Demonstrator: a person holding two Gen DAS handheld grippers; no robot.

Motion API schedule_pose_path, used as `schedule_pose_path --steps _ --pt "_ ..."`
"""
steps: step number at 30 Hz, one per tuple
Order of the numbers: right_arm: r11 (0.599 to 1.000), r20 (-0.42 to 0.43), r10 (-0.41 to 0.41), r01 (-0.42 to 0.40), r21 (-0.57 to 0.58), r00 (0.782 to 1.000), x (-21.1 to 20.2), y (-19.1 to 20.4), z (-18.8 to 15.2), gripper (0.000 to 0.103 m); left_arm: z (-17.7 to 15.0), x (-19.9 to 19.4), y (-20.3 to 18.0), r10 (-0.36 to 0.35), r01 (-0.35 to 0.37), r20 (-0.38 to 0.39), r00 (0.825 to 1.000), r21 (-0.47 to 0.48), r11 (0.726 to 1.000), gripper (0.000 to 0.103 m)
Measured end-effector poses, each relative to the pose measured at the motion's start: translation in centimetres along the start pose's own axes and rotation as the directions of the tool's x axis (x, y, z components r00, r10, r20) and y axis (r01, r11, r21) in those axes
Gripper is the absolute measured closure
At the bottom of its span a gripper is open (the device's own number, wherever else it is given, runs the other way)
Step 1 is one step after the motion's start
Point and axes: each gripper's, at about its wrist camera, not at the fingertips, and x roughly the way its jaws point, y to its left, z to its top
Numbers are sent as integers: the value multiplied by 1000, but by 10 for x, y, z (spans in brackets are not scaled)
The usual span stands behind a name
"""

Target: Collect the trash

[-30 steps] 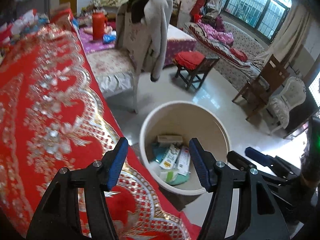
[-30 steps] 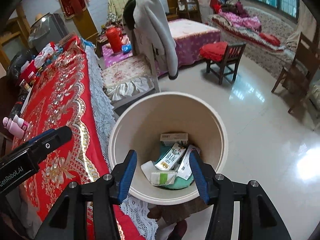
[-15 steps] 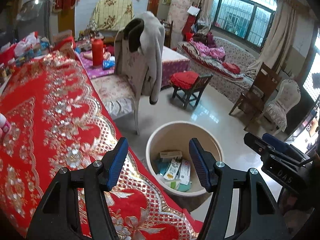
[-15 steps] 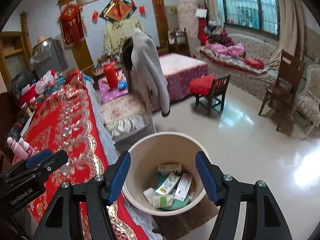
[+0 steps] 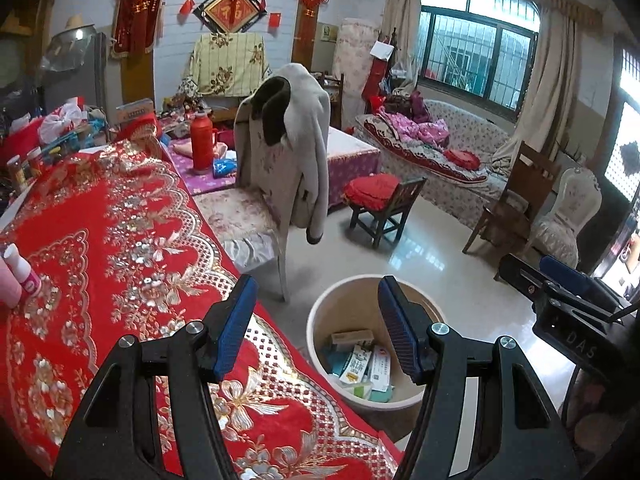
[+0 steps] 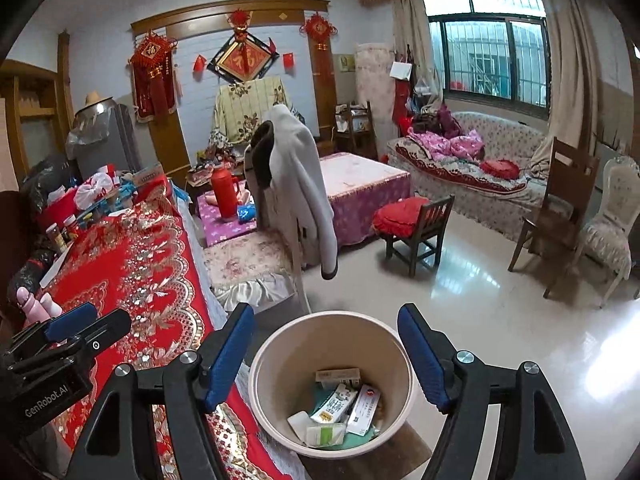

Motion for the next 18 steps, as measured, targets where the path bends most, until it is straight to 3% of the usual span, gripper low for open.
schedule_pose_path --steps 18 --pt "1000 -5 1 -1 -12 1000 1 2 1 29 1 -3 2 15 -15 10 1000 0 1000 41"
